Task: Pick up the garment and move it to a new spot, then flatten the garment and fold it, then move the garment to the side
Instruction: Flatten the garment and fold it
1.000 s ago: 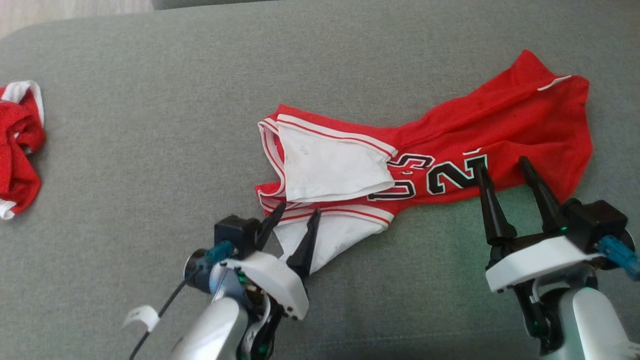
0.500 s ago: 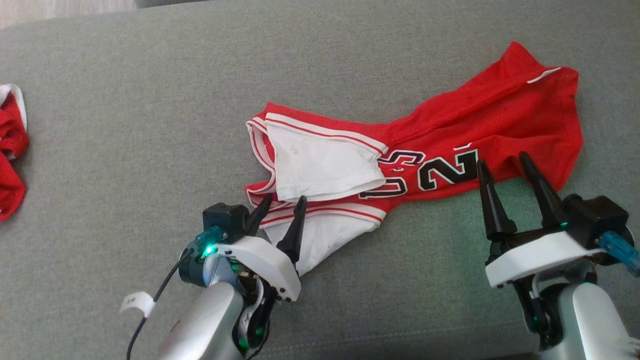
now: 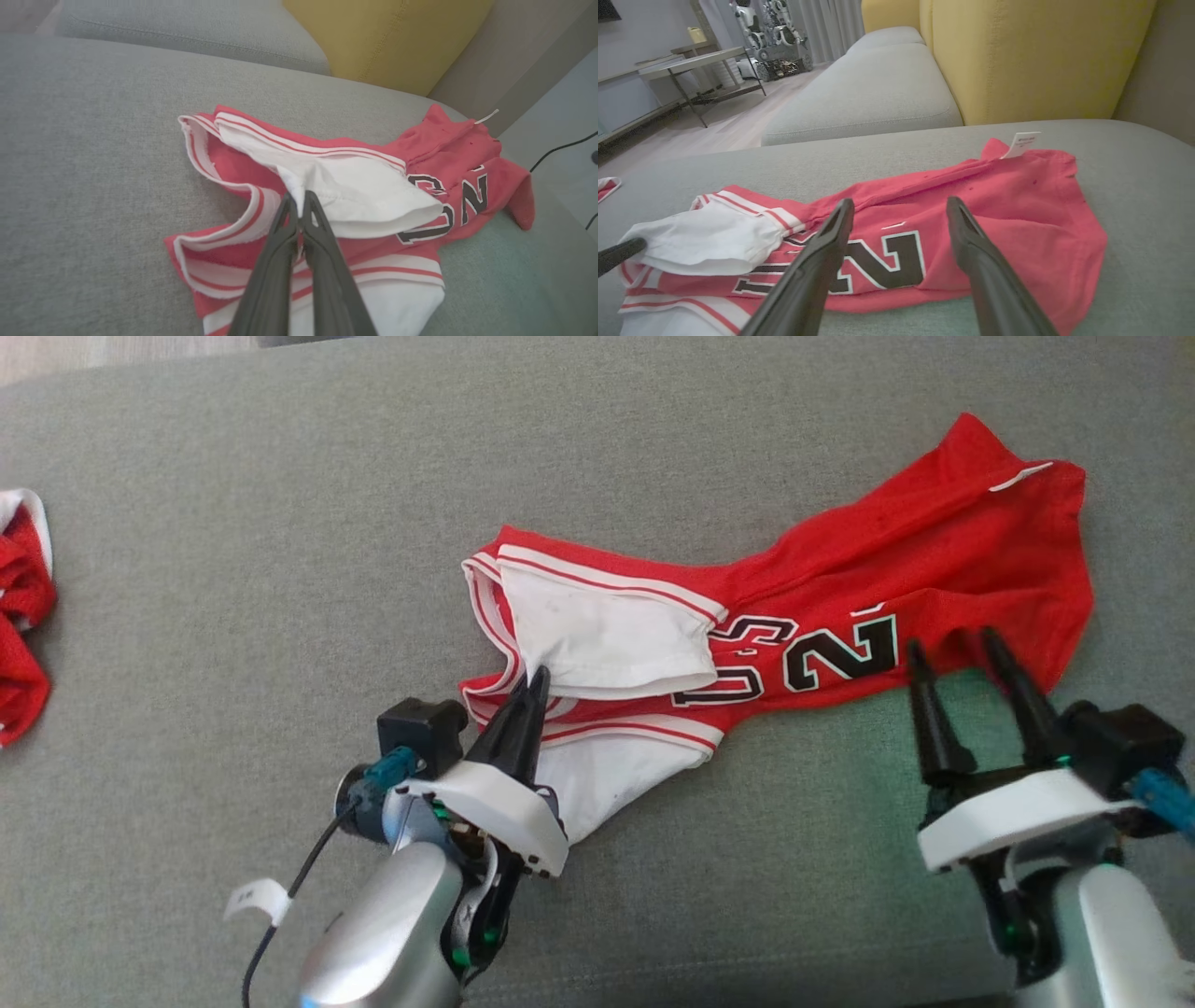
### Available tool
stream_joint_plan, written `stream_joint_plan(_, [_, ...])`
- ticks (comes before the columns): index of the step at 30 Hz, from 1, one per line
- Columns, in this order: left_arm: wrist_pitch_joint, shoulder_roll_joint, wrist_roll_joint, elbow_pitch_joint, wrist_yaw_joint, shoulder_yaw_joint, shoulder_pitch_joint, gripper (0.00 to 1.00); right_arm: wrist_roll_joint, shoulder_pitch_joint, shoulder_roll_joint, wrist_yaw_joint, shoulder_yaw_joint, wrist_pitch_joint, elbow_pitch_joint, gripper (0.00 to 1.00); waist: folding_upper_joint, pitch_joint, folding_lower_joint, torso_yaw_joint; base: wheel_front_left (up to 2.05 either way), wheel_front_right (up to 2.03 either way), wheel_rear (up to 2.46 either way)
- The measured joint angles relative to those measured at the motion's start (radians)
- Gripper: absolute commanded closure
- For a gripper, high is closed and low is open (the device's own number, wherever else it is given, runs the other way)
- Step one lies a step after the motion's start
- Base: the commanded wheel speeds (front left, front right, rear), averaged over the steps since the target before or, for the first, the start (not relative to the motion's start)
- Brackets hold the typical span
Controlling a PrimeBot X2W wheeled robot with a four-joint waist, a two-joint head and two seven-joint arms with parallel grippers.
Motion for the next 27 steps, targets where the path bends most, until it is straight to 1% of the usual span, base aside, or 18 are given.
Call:
stream_joint_plan(5, [-0.019, 0.002, 0.017, -0.02, 0.01, 0.0, 0.0, 1.0, 0.006, -0.048, -0.017, 0.0, -0.069, -0.012, 0.06, 0.0, 0.0, 0.002, 0.0, 0.001, 0.0, 0.0, 0.0])
stream_joint_plan(8, [-0.019, 0.004, 0.019, -0.033, 0.011, -0.001, -0.001, 1.0, 0.01, -0.128, -0.068, 0.0, -0.121, -0.018, 0.143, 0.0, 0.0, 0.008, 0.0, 0.007, 0.0, 0.0, 0.0])
stream_joint_plan(9, [-0.019, 0.005, 0.026, -0.038, 0.011, -0.004, -0.004, 1.0, 0.009, -0.185, -0.109, 0.0, -0.151, -0.018, 0.221, 0.0, 0.0, 0.015, 0.0, 0.014, 0.0, 0.0, 0.0])
stream_joint_plan(11, [-0.019, 0.006, 0.026, -0.044, 0.011, -0.007, -0.01, 1.0, 0.016, -0.244, -0.139, 0.0, -0.171, -0.017, 0.305, 0.0, 0.0, 0.025, 0.0, 0.022, 0.0, 0.0, 0.0])
stream_joint_plan(19, [-0.019, 0.006, 0.046, -0.07, 0.01, -0.037, -0.055, 1.0, 0.032, -0.501, -0.224, 0.0, -0.218, -0.012, 0.684, 0.0, 0.0, 0.084, 0.0, 0.063, 0.0, 0.0, 0.0])
stream_joint_plan(23, [-0.017, 0.007, 0.065, -0.095, 0.01, -0.049, -0.082, 1.0, 0.028, -0.615, -0.267, 0.0, -0.255, -0.012, 0.84, 0.0, 0.0, 0.123, 0.0, 0.089, 0.0, 0.0, 0.0])
stream_joint_plan(27, [-0.017, 0.005, 0.08, -0.113, 0.009, -0.07, -0.119, 1.0, 0.018, -0.708, -0.306, 0.0, -0.281, -0.015, 0.964, 0.0, 0.0, 0.168, 0.0, 0.114, 0.0, 0.0, 0.0])
